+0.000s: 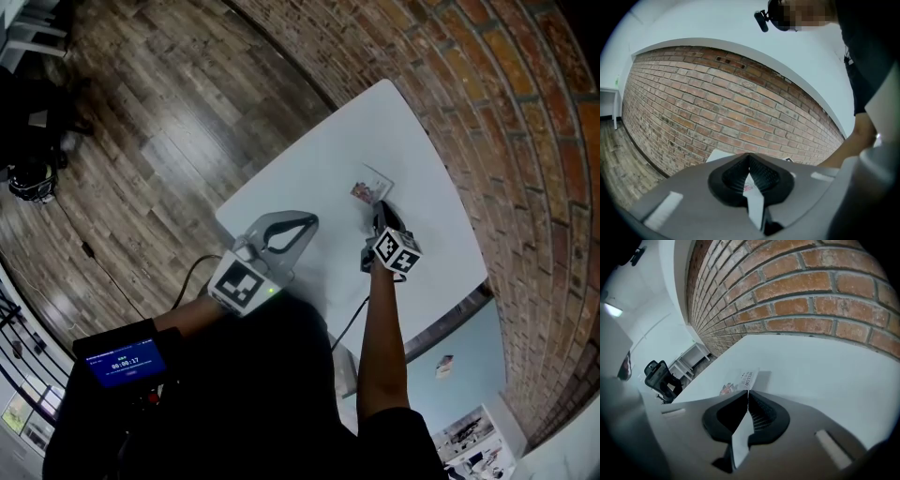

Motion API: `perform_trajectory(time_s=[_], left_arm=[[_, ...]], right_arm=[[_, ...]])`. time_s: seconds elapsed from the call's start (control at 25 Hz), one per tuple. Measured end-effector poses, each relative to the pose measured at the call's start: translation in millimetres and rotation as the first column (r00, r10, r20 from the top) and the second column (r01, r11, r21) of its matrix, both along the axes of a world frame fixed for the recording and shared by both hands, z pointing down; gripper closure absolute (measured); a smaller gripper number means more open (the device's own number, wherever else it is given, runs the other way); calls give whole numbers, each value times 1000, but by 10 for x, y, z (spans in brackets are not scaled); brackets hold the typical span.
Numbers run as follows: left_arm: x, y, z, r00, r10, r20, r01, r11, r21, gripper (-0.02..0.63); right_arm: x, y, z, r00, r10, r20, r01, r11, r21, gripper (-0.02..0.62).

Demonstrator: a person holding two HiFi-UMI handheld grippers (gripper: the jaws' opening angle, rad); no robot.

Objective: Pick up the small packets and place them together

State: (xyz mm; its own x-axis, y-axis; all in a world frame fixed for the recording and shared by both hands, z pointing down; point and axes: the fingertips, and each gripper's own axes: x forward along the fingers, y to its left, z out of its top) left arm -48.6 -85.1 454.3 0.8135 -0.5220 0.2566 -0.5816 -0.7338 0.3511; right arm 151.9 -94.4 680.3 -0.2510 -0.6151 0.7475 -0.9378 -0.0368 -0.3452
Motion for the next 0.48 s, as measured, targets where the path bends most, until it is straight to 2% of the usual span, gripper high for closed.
perform_trajectory(time_s=[0.2, 0.32, 0.48], left_arm=[[71, 39, -15, 999, 31, -11, -31, 999, 9, 604], [122, 94, -55, 999, 45, -19, -45, 999, 21, 604], [245, 336, -164, 998, 55, -6, -55, 998, 36, 604]], right_arm=[[-27, 137, -139, 987, -135, -88, 135, 991, 1, 586], [-8, 282, -196, 962, -228, -150, 229, 973, -14, 588], [142, 599, -324, 931, -316, -184, 317, 948, -24, 588]])
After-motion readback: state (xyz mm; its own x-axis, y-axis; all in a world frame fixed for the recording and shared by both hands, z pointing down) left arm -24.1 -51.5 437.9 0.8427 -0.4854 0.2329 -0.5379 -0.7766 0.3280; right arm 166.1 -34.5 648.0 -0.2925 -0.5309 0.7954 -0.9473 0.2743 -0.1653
